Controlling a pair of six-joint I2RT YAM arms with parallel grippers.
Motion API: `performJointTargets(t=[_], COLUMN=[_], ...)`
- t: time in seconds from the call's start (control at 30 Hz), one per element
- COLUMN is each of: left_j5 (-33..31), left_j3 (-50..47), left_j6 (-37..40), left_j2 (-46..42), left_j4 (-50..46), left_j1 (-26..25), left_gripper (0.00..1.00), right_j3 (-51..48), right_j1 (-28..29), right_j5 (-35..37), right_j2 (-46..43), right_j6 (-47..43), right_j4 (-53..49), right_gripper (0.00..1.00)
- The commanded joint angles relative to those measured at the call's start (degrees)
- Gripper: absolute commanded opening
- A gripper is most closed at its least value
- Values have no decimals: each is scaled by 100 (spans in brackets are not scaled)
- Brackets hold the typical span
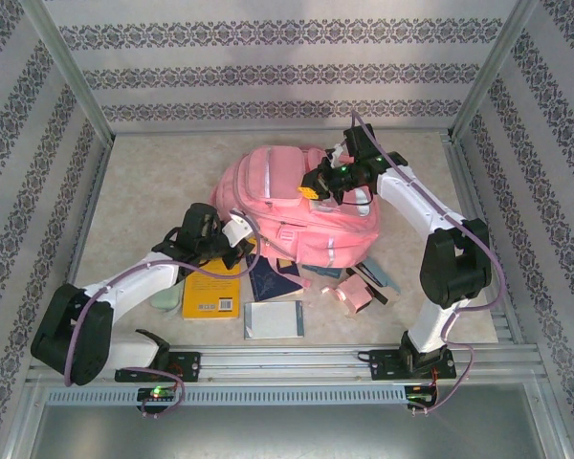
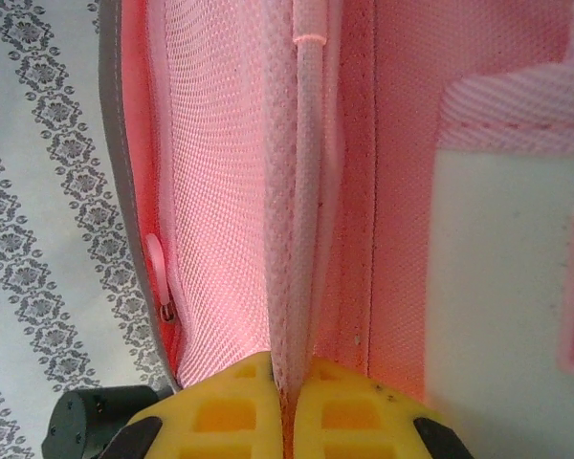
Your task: Pack the student bag
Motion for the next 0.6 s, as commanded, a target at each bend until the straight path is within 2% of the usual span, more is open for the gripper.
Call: performJointTargets(t=[0.0, 0.07, 0.17, 0.3, 0.57], left_j5=[-1311, -1558, -1405, -1526, -2207], left_j3=[30, 113, 104, 64, 280], left_j6=[-922, -1099, -1078, -1202, -1647], left_j2=[-179, -215, -293, -385, -370], left_j4=[60, -211, -416, -516, -890], left_j1=[-43, -36, -36, -42, -36], left_gripper=[0, 0, 0, 0, 0], right_j3=[492, 537, 619, 798, 1061], right_j1=[-61, -58, -63, -63, -24], right_j5=[-150, -58, 44, 255, 536], right_j2=[-142, -116, -80, -3, 122], right_j6=[-507, -624, -758, -991, -1360], right_j4=[-217, -350, -516, -782, -1143], right_gripper=[0, 0, 0, 0, 0])
